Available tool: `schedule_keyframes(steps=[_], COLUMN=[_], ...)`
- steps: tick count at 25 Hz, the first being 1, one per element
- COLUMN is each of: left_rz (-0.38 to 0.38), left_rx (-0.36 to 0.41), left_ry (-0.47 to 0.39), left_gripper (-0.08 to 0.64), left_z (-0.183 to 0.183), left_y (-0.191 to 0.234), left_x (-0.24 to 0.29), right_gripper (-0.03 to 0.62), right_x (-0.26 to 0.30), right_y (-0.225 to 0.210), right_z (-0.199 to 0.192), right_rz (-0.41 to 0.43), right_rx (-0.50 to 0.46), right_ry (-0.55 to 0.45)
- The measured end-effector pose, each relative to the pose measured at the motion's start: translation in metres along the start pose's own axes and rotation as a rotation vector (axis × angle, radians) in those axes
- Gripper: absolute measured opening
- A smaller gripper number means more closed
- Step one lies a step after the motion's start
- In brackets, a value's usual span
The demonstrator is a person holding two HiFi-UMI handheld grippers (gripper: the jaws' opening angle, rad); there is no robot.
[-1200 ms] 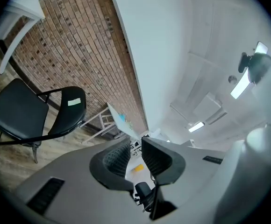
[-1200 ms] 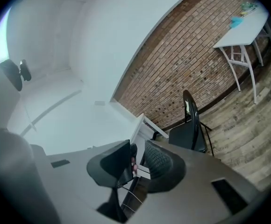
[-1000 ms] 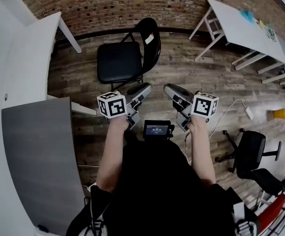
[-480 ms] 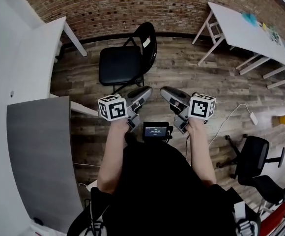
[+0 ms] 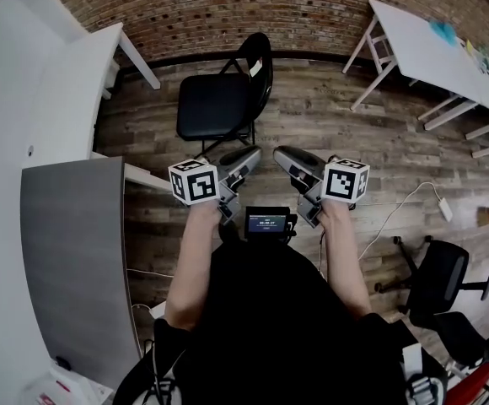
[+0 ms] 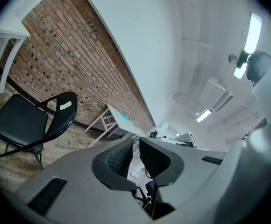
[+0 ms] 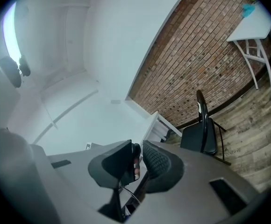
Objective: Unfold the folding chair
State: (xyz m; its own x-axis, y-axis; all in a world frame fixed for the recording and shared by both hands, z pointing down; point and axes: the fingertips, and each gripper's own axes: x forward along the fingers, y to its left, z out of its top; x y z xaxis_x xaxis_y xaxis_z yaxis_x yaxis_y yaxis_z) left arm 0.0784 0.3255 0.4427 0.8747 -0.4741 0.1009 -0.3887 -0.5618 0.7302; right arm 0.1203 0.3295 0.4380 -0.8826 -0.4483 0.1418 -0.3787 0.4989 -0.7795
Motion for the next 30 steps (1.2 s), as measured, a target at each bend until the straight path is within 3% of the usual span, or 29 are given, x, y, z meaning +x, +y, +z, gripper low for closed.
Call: schedule_keyframes(steps=[30], left_rz=[-0.028], left_rx=[-0.014], left_ry=[0.045], left_gripper=[0.051], left_z=[-0.010], left_y=[0.001], left_x=[0.008], right_gripper=[0.049], right_x=[-0.002], right_y=[-0.002], right_z=[-0.006], right_rz=[-0.022], right_rx=[0.013], right_ry=[-0.018])
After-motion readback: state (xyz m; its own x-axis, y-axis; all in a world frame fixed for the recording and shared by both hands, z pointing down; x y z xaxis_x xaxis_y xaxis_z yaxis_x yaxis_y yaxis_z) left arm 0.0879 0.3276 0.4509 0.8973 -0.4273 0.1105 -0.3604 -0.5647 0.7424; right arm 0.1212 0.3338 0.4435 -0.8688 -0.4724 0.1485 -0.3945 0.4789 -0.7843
